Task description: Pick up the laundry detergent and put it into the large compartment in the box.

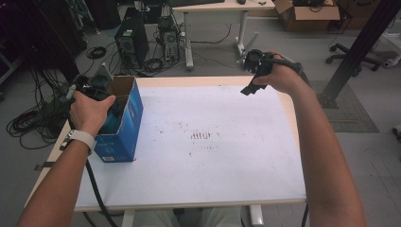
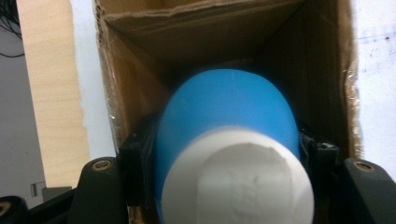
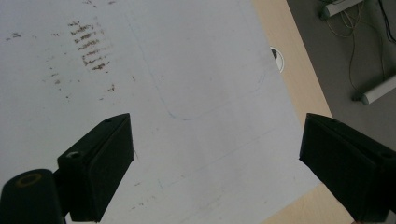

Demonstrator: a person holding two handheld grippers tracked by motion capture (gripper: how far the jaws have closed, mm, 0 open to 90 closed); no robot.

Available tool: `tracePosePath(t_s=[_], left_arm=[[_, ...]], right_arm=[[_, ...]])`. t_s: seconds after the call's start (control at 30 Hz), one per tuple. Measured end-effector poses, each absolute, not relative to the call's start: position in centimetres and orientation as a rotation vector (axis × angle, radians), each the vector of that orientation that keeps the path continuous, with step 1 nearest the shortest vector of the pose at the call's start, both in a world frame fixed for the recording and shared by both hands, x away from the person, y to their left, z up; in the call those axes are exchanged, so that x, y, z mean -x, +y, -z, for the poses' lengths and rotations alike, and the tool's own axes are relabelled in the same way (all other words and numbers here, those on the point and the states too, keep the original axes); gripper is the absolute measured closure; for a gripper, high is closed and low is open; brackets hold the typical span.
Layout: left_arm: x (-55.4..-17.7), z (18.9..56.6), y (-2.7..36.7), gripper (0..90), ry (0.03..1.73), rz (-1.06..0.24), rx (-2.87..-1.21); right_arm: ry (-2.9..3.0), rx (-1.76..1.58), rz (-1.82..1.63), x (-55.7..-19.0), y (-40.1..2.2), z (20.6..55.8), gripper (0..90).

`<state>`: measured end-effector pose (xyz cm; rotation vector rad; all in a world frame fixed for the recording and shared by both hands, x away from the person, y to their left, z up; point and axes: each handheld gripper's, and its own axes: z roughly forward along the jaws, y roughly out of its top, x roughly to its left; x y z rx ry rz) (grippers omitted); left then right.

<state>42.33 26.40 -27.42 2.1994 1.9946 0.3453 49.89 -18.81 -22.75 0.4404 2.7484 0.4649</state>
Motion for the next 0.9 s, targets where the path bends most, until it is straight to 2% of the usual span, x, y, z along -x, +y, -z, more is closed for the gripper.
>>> tracePosePath(t_s=[0.9], left_arm=[[-42.57,28.25,26.77,36.7,2.009,-0.325,-2.169]], right_arm=[[2.753,-0.437,-0.46,-49.91,-18.8,22.89,9.8]])
